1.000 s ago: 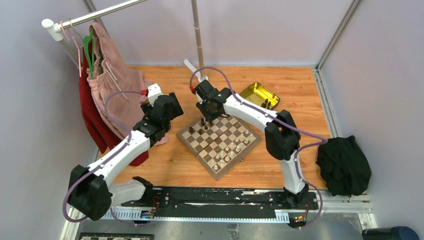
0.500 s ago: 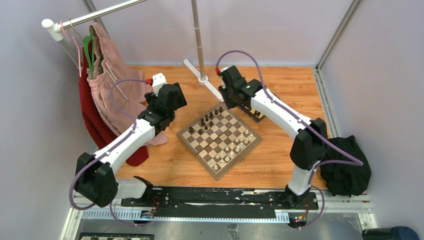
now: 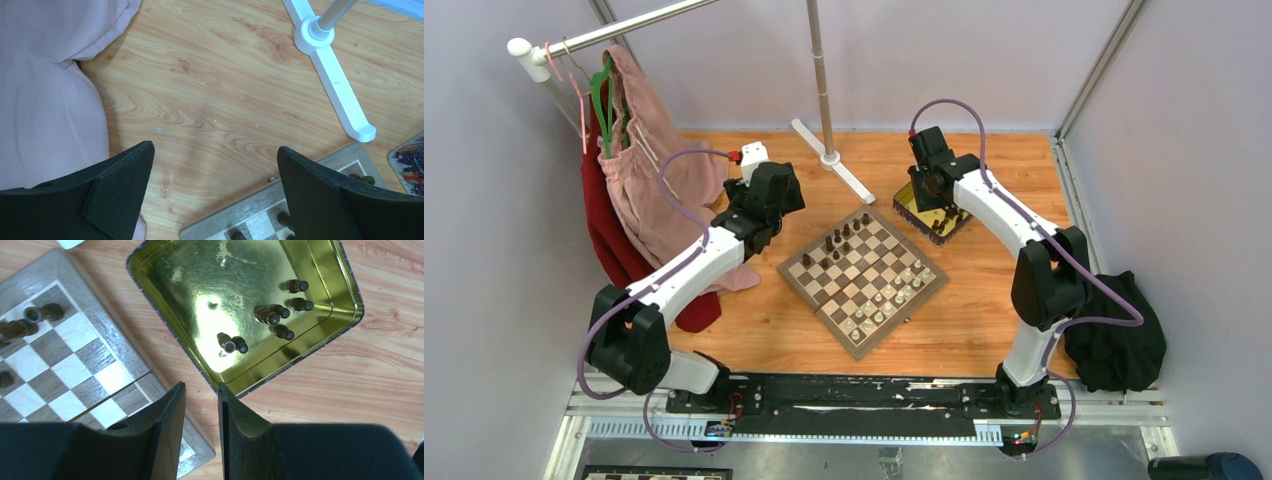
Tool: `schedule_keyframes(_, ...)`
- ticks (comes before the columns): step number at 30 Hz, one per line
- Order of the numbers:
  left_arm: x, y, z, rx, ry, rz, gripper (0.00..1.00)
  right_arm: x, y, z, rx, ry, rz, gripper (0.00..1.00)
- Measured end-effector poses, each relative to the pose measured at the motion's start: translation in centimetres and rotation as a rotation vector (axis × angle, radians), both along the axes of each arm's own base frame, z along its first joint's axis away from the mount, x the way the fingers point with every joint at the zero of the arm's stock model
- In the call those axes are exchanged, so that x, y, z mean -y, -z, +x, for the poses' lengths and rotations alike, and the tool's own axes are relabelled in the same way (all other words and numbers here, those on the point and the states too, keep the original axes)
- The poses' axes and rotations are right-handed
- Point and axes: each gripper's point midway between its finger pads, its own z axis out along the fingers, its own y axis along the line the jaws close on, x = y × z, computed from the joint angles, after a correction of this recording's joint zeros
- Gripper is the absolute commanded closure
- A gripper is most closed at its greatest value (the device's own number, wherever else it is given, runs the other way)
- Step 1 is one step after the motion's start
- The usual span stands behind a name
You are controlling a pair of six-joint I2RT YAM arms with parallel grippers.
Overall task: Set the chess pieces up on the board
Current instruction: Pick up the chess piece from the storage box.
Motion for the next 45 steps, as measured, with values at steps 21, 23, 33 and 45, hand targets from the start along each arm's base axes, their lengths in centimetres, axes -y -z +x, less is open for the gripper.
schedule_keyframes(21, 0.6, 0.3, 1.5, -0.014, 0.024, 0.045, 0.0, 3.4, 5.7, 2.1, -0.107, 0.093, 0.009, 0.66)
schedule_keyframes(23, 0.7, 0.3, 1.5, -0.014, 0.025, 0.045, 0.0, 3.4, 6.3, 2.1, -0.118, 0.095, 0.01, 0.66)
schedule_keyframes(33, 0.8, 0.2, 1.8, -0.015, 0.034, 0.056, 0.0, 3.7, 7.8, 2.3, -0.15, 0.107, 0.024, 0.66)
schedule_keyframes(45, 0.7, 0.2, 1.8, -0.016, 0.039, 0.066, 0.0, 3.5, 8.6, 2.6, -0.16, 0.107, 0.046, 0.66)
